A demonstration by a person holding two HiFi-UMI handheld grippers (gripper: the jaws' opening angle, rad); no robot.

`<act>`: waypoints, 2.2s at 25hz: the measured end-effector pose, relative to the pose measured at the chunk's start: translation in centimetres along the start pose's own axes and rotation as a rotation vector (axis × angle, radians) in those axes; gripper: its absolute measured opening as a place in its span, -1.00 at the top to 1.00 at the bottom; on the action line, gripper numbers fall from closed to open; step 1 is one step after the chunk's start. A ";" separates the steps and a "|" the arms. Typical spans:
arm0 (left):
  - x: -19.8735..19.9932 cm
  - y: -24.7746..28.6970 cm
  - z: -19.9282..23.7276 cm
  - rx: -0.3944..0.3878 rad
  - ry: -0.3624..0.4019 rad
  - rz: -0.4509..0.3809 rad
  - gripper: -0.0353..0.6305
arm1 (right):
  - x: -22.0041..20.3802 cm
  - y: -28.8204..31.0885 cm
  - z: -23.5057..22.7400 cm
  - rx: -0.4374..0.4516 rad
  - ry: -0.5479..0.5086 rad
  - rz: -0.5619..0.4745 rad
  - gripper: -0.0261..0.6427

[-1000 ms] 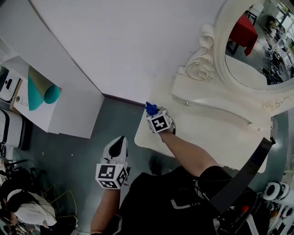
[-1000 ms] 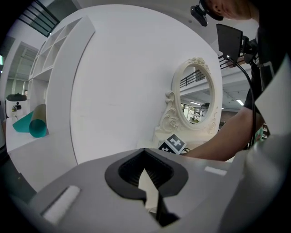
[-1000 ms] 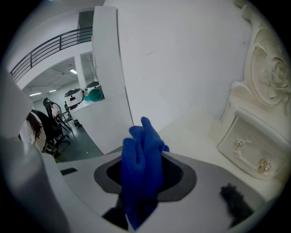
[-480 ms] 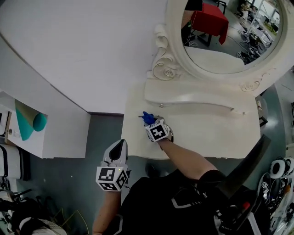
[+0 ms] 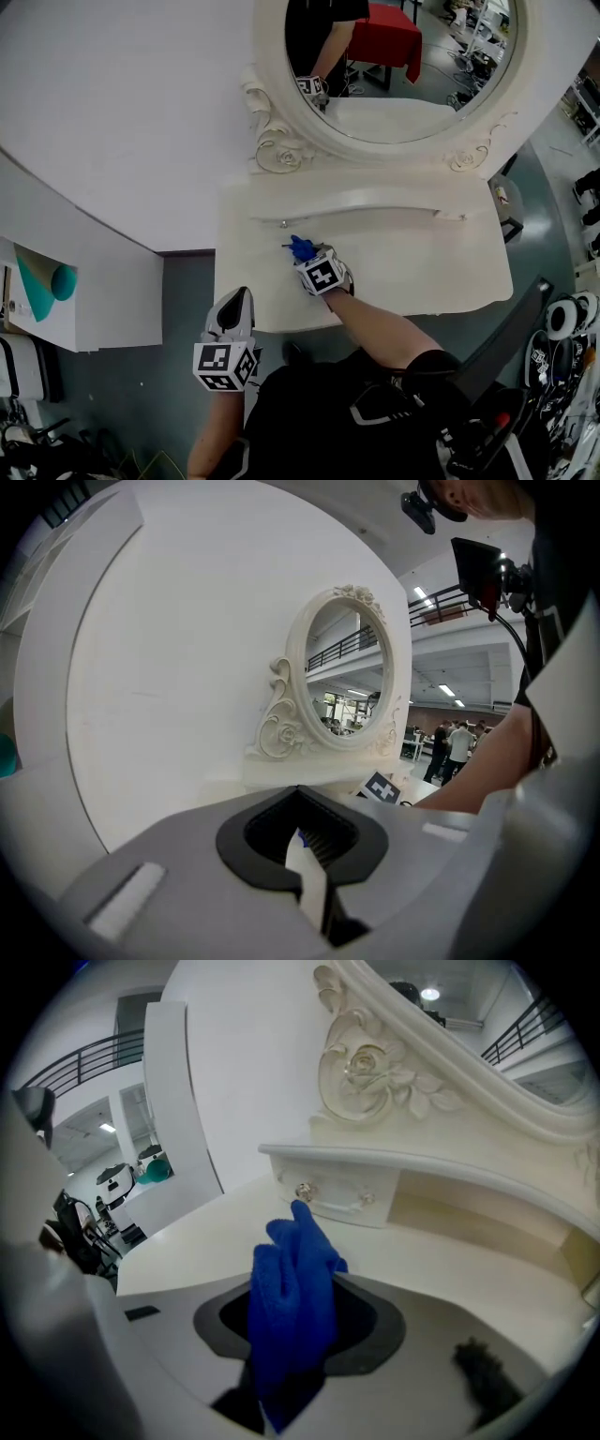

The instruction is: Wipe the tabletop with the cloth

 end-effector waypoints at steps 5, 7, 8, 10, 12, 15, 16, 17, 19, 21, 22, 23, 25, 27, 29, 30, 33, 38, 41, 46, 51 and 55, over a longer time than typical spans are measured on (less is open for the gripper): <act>0.5 2.0 -2.8 -0.054 -0.005 0.007 0.87 | -1.7 -1.5 -3.5 -0.039 0.039 0.004 0.45; 0.6 2.8 -3.8 -0.064 -0.003 0.011 0.87 | -2.4 -2.0 -5.1 -0.062 0.043 0.010 0.45; 0.6 3.1 -4.3 -0.068 -0.001 0.013 0.87 | -2.8 -2.2 -5.9 -0.071 0.048 0.012 0.45; 0.8 3.8 -5.2 -0.078 0.005 0.013 0.87 | -3.3 -2.8 -7.3 -0.085 0.053 0.004 0.45; 1.1 4.6 -6.0 -0.093 0.008 0.014 0.87 | -3.8 -3.6 -8.7 -0.096 0.070 0.006 0.45; 1.4 5.9 -7.4 -0.122 0.009 0.025 0.87 | -4.9 -4.4 -10.8 -0.115 0.113 0.019 0.45; 1.5 6.3 -7.9 -0.128 0.012 0.026 0.87 | -5.3 -4.6 -11.5 -0.121 0.121 0.019 0.45; 1.6 6.7 -8.4 -0.131 0.017 0.024 0.87 | -5.7 -4.9 -12.2 -0.125 0.133 0.024 0.45; 1.9 7.4 -9.4 -0.138 0.029 0.013 0.87 | -6.7 -5.5 -13.4 -0.136 0.157 0.036 0.45; 2.2 8.3 -10.4 -0.154 0.040 0.007 0.87 | -7.4 -6.2 -14.7 -0.151 0.170 0.034 0.45; 2.3 8.8 -10.8 -0.164 0.043 0.008 0.87 | -7.7 -6.5 -15.4 -0.158 0.177 0.032 0.45; 2.4 9.3 -11.3 -0.174 0.047 0.011 0.87 | -8.0 -6.8 -16.1 -0.164 0.185 0.031 0.45; 2.6 10.2 -12.3 -0.190 0.054 0.017 0.87 | -8.5 -7.5 -17.5 -0.176 0.196 0.026 0.45; 2.7 11.1 -13.3 -0.201 0.060 0.020 0.87 | -9.0 -8.2 -18.9 -0.190 0.204 0.018 0.45; 2.8 11.9 -14.4 -0.213 0.063 0.023 0.87 | -9.9 -8.8 -20.2 -0.196 0.219 0.028 0.45; 2.8 12.3 -15.0 -0.221 0.065 0.025 0.87 | -10.3 -9.2 -20.9 -0.201 0.225 0.030 0.45; 2.9 13.4 -16.5 -0.251 0.072 0.037 0.87 | -11.2 -10.1 -23.0 -0.213 0.228 0.018 0.45; 2.8 15.4 -19.0 -0.268 0.080 0.049 0.87 | -12.7 -11.7 -26.5 -0.237 0.257 0.006 0.45; 2.7 16.5 -20.6 -0.277 0.090 0.055 0.87 | -13.6 -12.6 -28.4 -0.253 0.253 0.001 0.45; 3.1 18.1 -22.7 -0.282 0.112 0.055 0.87 | -15.1 -14.4 -31.2 -0.274 0.265 -0.008 0.45; 3.3 19.9 -25.3 -0.302 0.114 0.061 0.87 | -17.6 -16.6 -35.2 -0.310 0.286 -0.011 0.45; 3.1 21.2 -27.2 -0.323 0.117 0.070 0.87 | -19.5 -18.2 -38.1 -0.345 0.310 -0.018 0.45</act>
Point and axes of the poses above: the fingertips, and each gripper's own axes: y forward along the fingers, z to its left, x out of its top, the point moved 7 cm from there along -y, backward along the fingers, and after that the axes turned 7 degrees about -x, right-handed, at the moved point
